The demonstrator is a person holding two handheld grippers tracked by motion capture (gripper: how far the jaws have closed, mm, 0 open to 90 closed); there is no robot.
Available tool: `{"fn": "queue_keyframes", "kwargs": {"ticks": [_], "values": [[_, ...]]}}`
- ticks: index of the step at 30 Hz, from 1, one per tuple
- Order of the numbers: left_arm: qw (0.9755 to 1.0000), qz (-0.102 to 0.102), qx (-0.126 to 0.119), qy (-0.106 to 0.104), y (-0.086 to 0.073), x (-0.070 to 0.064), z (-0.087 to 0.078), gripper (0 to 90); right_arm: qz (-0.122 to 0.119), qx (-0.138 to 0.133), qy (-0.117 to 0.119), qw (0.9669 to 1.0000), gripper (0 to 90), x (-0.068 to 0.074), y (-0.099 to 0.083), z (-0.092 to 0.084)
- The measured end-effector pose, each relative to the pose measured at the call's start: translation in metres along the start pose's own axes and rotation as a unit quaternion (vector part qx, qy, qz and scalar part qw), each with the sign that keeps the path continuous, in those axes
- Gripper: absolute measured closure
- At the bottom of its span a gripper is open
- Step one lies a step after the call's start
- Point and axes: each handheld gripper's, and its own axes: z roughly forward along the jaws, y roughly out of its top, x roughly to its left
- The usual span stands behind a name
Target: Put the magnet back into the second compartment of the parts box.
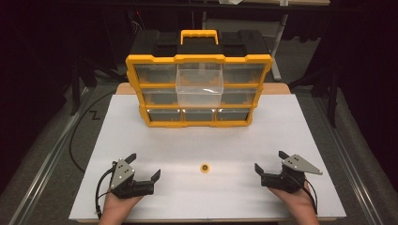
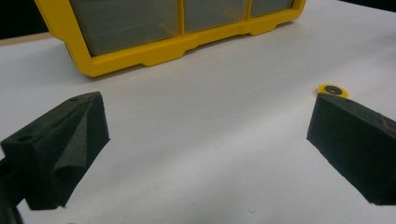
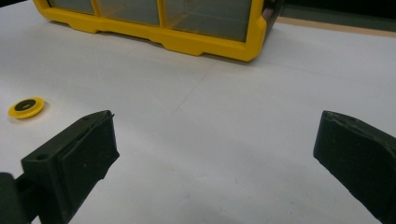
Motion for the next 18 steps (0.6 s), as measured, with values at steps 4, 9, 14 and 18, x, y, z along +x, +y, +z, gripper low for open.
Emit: {"fn": "queue_keyframes", "kwargs": {"ticks": [4, 9, 14, 18], "values": [[1.0000, -0.008, 0.001, -0.006, -0.0001, 0.0016, 0.0023, 0.2, 0.006, 0.001, 0.002, 1.0000, 0.1, -0.0039, -0.0012, 0.0002], [1.0000, -0.007, -0.001, -0.006, -0.0001, 0.0014, 0.0018, 0.2, 0.010, -0.001, -0.001, 1.0000, 0.1, -0.0052, -0.0012, -0.0007], [1.0000, -0.007, -0.003, -0.004, -0.0002, 0.0017, -0.0006, 0.2, 0.009, -0.003, -0.004, 0.9999, 0.1, -0.0049, -0.0008, -0.0016], [0.9999, -0.008, -0.006, -0.003, -0.0002, 0.0018, 0.0000, 0.2, 0.008, 0.001, -0.002, 1.0000, 0.1, -0.0046, -0.0007, -0.0012]]}}
